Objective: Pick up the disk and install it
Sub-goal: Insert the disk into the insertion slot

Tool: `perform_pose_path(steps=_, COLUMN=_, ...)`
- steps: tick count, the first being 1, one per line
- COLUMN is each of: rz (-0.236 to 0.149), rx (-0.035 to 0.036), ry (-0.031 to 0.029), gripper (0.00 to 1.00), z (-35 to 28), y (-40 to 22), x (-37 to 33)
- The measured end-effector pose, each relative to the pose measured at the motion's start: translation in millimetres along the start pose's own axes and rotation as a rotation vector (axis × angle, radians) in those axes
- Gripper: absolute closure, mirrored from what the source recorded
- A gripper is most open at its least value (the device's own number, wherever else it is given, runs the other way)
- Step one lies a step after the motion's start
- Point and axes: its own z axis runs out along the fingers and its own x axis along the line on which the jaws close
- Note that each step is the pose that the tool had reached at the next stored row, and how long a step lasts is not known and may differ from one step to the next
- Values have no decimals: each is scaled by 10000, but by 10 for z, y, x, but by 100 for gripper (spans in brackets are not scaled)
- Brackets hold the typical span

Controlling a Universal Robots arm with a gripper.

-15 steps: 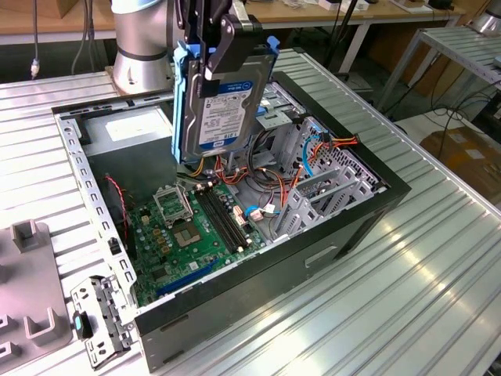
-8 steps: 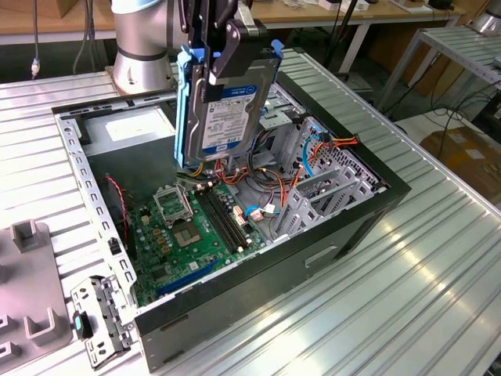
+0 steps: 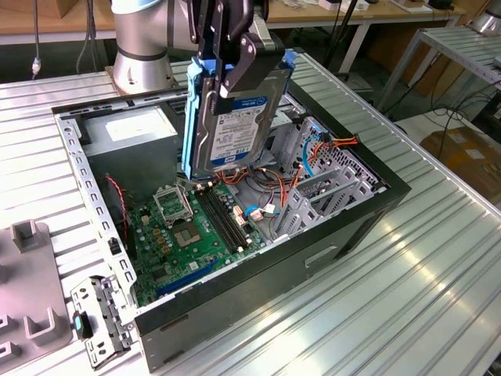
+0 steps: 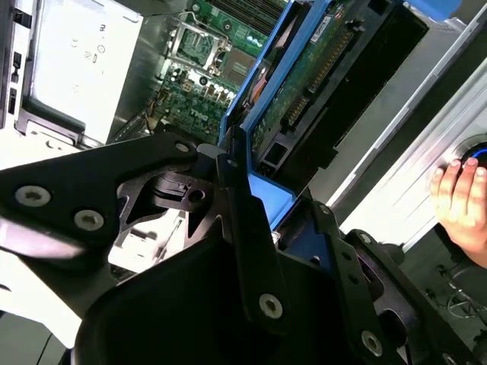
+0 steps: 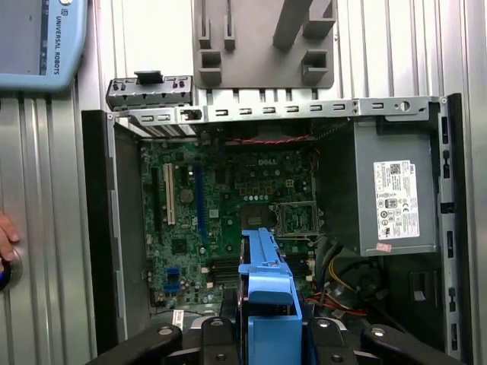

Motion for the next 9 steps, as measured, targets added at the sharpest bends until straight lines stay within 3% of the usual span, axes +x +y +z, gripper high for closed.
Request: perform_pose_path(steps=9, rz=1, rx=0, ry=2, gripper=63, z=-4, y=-13, x=177)
